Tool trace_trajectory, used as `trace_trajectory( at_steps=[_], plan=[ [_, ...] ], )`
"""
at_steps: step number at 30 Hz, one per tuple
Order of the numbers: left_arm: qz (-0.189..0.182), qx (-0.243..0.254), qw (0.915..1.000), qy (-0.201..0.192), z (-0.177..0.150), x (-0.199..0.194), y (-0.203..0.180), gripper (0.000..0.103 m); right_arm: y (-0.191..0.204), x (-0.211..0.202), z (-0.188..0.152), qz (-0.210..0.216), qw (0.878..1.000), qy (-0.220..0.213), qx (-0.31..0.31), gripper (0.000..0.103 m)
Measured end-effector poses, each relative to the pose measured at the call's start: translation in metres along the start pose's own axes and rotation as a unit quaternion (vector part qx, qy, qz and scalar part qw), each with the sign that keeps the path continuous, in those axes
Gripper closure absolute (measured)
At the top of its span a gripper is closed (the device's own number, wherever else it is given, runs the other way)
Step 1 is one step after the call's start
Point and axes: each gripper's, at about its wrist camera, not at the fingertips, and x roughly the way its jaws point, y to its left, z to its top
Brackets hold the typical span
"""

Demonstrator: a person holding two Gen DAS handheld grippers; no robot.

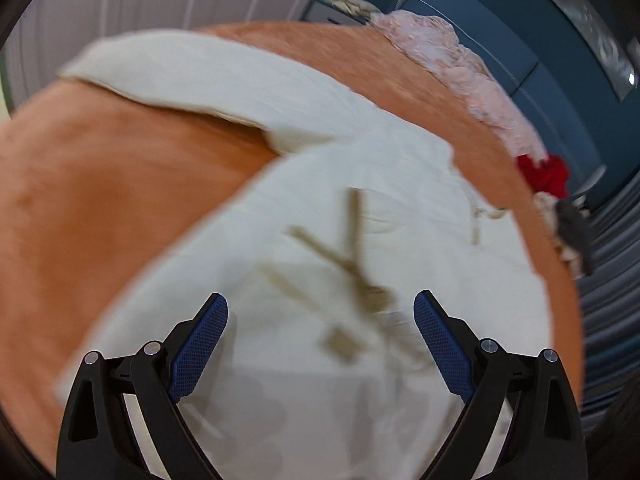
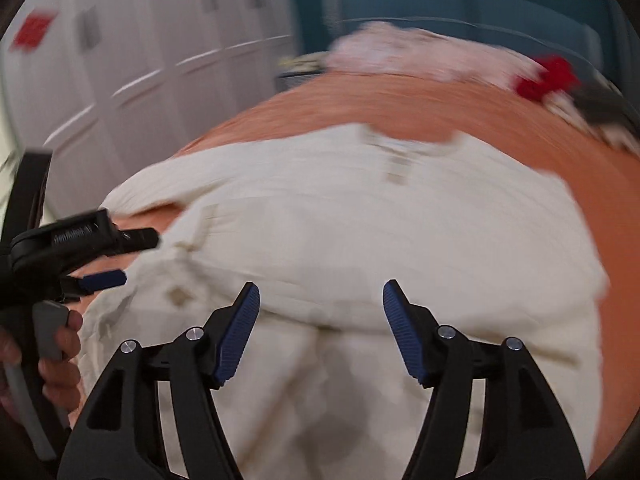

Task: Fold large clothes

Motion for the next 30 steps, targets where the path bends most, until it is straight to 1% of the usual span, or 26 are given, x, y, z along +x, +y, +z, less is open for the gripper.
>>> trace_trajectory(
  at_steps=[2,4,5,6,7,9,10,11,12,13,14,15,16,17,19,22,24,26,27,28,30],
  plan=[
    [-0.018,-0.013,0.9995,0.024,-0.002,0.019,-0.013,0.011,-0.04,-0.009,-0.005,-0.028,0.998,0.002,0.051,0.041],
    [-0.031,-0.027,0.9976,0.055,-0.005,0.039,-0.023,0.011,-0.077,-0.017,-0.01,-0.056,0.993,0.001,0.103,0.041],
    [-0.029,-0.031,0.9973,0.06,-0.005,0.045,-0.025,0.011,-0.098,-0.02,-0.011,-0.069,0.988,-0.001,0.135,0.041],
    [-0.013,-0.031,0.9979,0.055,-0.005,0.048,-0.029,0.012,-0.117,-0.022,-0.012,-0.074,0.984,-0.005,0.163,0.041],
    [-0.007,-0.025,0.9987,0.043,-0.004,0.048,-0.035,0.013,-0.133,-0.02,-0.012,-0.078,0.979,-0.008,0.188,0.041],
    [0.005,-0.01,0.9994,0.034,0.0,0.048,-0.04,0.021,-0.16,-0.013,-0.013,-0.076,0.97,-0.011,0.233,0.04],
    [0.017,-0.002,0.9995,0.026,0.003,0.048,-0.041,0.036,-0.168,-0.009,-0.013,-0.075,0.966,-0.011,0.248,0.04],
    [0.033,0.003,0.9993,0.018,0.007,0.046,-0.044,0.046,-0.178,-0.003,-0.011,-0.076,0.961,-0.012,0.266,0.04],
    [0.038,0.003,0.9991,0.019,0.01,0.048,-0.042,0.051,-0.185,0.001,-0.01,-0.072,0.958,-0.013,0.277,0.04],
    [0.044,-0.001,0.9988,0.021,0.015,0.049,-0.041,0.062,-0.194,0.01,-0.007,-0.069,0.952,-0.011,0.298,0.045],
    [0.054,-0.001,0.9983,0.023,0.019,0.05,-0.039,0.079,-0.198,0.015,-0.006,-0.068,0.948,-0.011,0.311,0.049],
    [0.064,0.004,0.9977,0.023,0.022,0.051,-0.036,0.088,-0.202,0.021,-0.003,-0.06,0.945,-0.013,0.322,0.057],
    [0.071,0.008,0.9971,0.024,0.026,0.05,-0.034,0.096,-0.204,0.024,0.0,-0.056,0.943,-0.013,0.327,0.061],
    [0.07,0.006,0.9972,0.026,0.028,0.048,-0.03,0.096,-0.203,0.028,0.005,-0.058,0.943,-0.013,0.327,0.066],
    [0.075,-0.014,0.9965,0.034,0.027,0.044,-0.024,0.094,-0.201,0.033,0.01,-0.063,0.944,-0.012,0.323,0.066],
    [0.087,-0.028,0.9953,0.034,0.016,0.034,-0.019,0.089,-0.195,0.034,0.006,-0.075,0.946,-0.01,0.315,0.065],
    [0.076,-0.048,0.9953,0.036,0.01,0.027,-0.014,0.082,-0.196,0.034,0.003,-0.077,0.948,-0.009,0.31,0.065],
    [0.054,-0.07,0.9954,0.035,0.005,0.022,-0.009,0.073,-0.195,0.033,-0.001,-0.074,0.948,-0.01,0.309,0.064],
    [0.047,-0.074,0.9955,0.036,0.004,0.022,-0.01,0.07,-0.197,0.033,-0.003,-0.073,0.949,-0.01,0.307,0.064],
    [0.041,-0.076,0.9956,0.038,0.004,0.023,-0.01,0.065,-0.197,0.033,-0.002,-0.072,0.949,-0.011,0.306,0.064],
    [0.031,-0.076,0.9958,0.04,0.005,0.024,-0.012,0.064,-0.198,0.032,-0.002,-0.07,0.95,-0.013,0.303,0.064]
  ],
)
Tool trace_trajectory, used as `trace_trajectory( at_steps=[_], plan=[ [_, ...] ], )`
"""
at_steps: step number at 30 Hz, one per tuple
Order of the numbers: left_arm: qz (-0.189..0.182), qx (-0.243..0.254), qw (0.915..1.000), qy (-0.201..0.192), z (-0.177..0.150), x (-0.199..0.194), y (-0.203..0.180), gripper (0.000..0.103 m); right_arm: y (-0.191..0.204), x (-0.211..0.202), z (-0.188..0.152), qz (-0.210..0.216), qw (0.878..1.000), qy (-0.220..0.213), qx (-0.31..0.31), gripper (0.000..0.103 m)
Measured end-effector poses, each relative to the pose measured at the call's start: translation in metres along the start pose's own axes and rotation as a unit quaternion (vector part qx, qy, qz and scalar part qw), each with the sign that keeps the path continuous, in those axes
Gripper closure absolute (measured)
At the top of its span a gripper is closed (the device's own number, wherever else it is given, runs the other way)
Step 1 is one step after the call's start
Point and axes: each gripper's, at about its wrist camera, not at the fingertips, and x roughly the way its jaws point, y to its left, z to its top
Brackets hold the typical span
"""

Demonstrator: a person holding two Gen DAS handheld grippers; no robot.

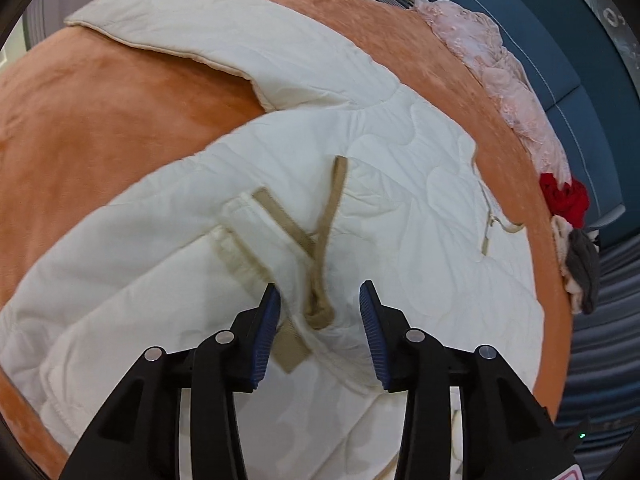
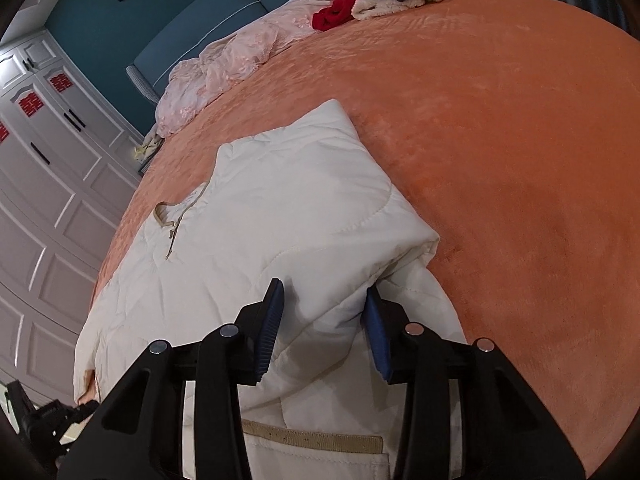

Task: Fold large clothes

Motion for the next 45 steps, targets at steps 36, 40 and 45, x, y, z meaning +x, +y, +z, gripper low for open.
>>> trace_trajectory(
  at_steps=[36,40,45],
  plan=[
    [-0.016,0.159,0.9843,-0.075,0.057,0.0,-0.057,0.103,0.002,-0.001,0.011,0.028,1.0,-0.012,0.001,0.088],
    [-0.025,0.19,0.9702,-0.148,0.076,-0.033,-0.076,0.103,0.024,-0.03,0.023,0.069,0.995,-0.07,-0.019,0.089],
    [0.041,0.234,0.9625,-0.131,0.07,0.016,-0.073,0.103,0.023,0.013,0.012,0.011,0.999,-0.016,-0.048,0.089]
  ],
)
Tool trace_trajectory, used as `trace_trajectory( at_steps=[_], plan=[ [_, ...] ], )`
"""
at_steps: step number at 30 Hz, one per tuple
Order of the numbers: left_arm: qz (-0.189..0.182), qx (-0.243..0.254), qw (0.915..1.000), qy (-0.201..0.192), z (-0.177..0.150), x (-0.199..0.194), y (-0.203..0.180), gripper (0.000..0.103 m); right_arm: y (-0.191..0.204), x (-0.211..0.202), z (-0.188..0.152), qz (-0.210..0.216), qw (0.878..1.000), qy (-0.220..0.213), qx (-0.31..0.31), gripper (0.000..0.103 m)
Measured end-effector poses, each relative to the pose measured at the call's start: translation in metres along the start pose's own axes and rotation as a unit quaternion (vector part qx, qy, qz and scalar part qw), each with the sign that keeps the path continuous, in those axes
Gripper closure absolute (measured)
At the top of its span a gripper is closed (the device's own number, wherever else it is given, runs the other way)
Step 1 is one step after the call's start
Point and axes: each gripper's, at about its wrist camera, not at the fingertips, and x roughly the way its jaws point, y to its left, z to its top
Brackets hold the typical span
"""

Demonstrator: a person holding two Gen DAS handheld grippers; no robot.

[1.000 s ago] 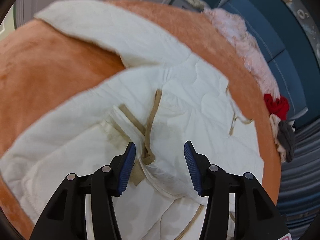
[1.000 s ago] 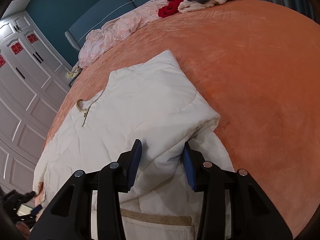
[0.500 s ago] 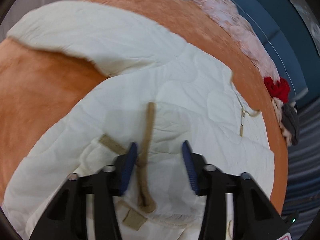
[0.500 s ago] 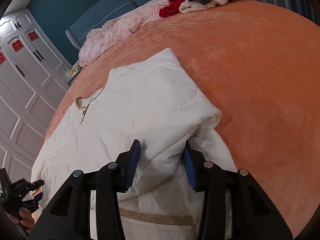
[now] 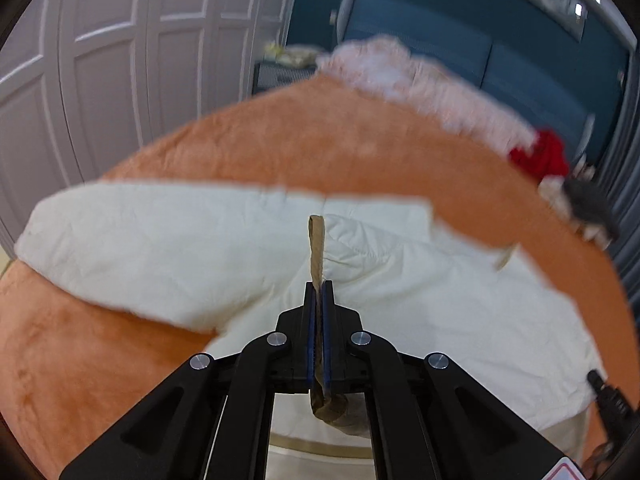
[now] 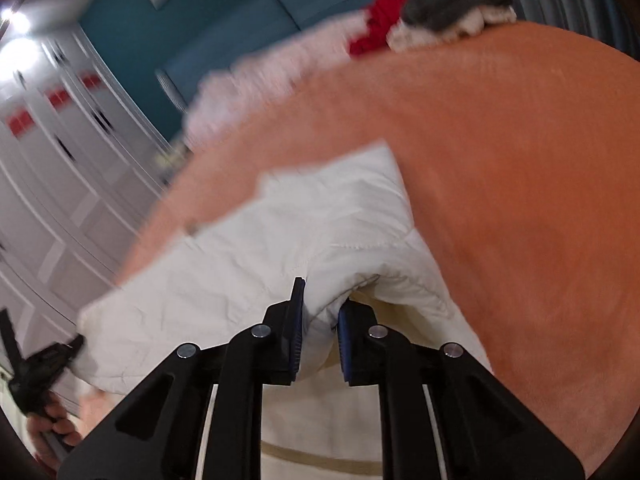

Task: Fold large clothes

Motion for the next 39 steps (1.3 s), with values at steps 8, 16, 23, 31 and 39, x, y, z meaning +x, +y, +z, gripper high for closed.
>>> trace_trajectory(
  at_steps=[8,16,23,31,39],
  plan=[
    [0.039,0.014,0.9983,0.041,-0.048,0.05,0.011,0.091,0.001,0.008,-0.017,-0.049,0.998,0.027,-0.033,0.075],
    [0.038,-0.044,0.9982,-0.016,-0.03,-0.013,0.034,0.064,0.027,-0.056,-0.018,-0.088,0.99,-0.069,-0.081,0.066],
    [0.009,0.025,0.9996,-0.003,-0.039,0.003,-0.023,0.061,0.08,0.001,-0.023,-0.076,0.985,-0.02,-0.154,0.067],
    [0.013,0.067,0.9976,0.01,-0.081,0.045,-0.043,0.053,0.074,0.039,-0.052,-0.097,0.981,0.012,-0.17,0.066],
    [0.011,0.066,0.9978,-0.001,-0.085,0.045,-0.042,0.053,0.068,0.041,-0.057,-0.093,0.981,0.002,-0.167,0.065]
  ],
)
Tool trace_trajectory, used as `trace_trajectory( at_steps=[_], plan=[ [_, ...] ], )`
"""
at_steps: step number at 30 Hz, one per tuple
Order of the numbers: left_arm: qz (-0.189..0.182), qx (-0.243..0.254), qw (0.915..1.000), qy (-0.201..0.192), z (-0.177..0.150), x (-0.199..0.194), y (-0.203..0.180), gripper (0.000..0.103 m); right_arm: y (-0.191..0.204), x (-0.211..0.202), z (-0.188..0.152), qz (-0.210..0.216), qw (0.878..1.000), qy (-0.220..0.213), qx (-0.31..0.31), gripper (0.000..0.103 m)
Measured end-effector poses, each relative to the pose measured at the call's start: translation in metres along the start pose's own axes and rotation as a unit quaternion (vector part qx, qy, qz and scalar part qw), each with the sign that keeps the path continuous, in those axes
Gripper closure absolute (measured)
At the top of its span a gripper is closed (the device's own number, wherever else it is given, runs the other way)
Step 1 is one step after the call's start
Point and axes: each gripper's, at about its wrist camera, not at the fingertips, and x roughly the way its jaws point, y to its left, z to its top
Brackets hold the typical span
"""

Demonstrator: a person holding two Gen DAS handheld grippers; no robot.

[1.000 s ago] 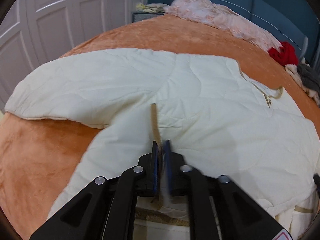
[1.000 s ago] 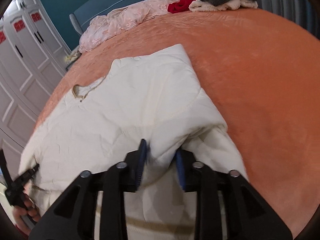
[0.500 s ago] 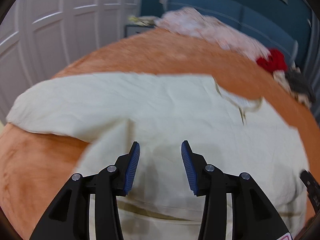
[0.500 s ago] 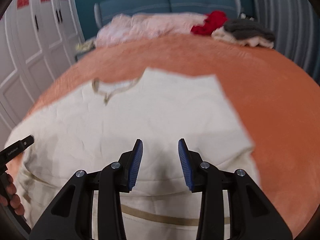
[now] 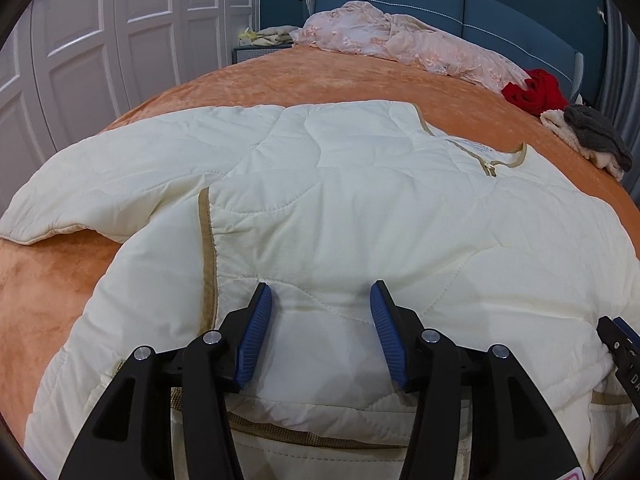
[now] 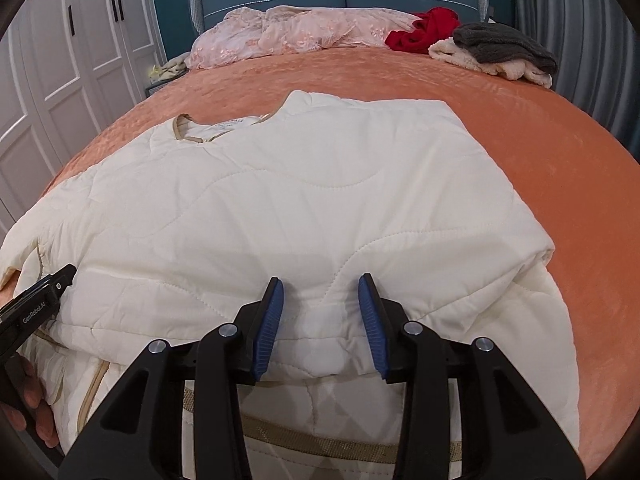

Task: Fold large clothes

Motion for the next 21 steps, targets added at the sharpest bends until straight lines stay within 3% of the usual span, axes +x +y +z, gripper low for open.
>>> trace_trajectory(
  at_steps=[3,6,8,11,14,17,21],
  plan=[
    [-0.013,-0.009,0.9999,0.002,0.002,-0.001,0.003,0.051,0.0,-0.002,0.0,0.0,1.0,0.003,0.0,0.065],
    [-0.044,-0.055,0.9974,0.016,0.009,-0.016,0.025,0.049,0.001,-0.01,0.004,-0.006,1.0,0.005,0.0,0.064],
    [-0.064,-0.098,0.993,0.017,0.012,-0.033,0.052,0.035,0.005,-0.026,0.003,-0.013,1.0,0.001,0.004,0.064],
    [-0.074,-0.181,0.9807,-0.003,0.015,-0.058,0.125,0.026,0.016,-0.053,-0.01,0.014,1.0,-0.009,0.009,0.057],
    [-0.049,-0.237,0.9704,0.002,0.023,-0.058,0.198,0.026,0.04,-0.072,-0.027,0.033,0.999,-0.012,-0.016,0.054],
    [0.001,-0.298,0.9547,-0.006,0.025,-0.054,0.28,0.026,0.058,-0.078,-0.041,0.049,0.998,-0.008,-0.032,0.052],
    [0.055,-0.37,0.9271,-0.012,0.032,-0.045,0.369,0.026,0.075,-0.067,-0.056,0.044,0.998,0.018,-0.033,0.048]
  ],
)
